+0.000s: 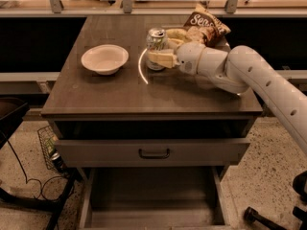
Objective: Place 7up can into middle drawer
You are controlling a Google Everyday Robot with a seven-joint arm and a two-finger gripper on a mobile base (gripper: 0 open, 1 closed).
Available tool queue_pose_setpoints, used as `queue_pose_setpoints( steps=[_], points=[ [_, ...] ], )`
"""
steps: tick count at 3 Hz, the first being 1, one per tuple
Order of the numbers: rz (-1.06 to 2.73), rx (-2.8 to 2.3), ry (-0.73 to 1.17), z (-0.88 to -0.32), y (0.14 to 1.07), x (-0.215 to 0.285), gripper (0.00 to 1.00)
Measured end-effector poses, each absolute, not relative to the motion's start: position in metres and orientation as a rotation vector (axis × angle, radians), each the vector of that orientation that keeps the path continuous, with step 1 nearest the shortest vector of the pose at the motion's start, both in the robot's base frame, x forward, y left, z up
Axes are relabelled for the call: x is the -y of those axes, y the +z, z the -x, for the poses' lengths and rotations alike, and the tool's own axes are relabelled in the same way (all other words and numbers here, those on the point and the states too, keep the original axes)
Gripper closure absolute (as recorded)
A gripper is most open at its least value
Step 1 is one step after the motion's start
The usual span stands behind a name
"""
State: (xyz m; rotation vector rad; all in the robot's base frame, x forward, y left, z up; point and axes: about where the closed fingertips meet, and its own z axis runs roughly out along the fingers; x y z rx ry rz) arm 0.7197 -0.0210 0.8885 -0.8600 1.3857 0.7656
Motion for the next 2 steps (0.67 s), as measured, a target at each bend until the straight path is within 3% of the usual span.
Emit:
queue_pose_setpoints(
  steps=[1,2],
  points=[
    [0.863,-1.384,0.769,-0.7193,0.8888,0.0180,1.00],
    [0.863,-1.384,0.769,-0.7193,0.8888,0.0180,1.00]
  ],
)
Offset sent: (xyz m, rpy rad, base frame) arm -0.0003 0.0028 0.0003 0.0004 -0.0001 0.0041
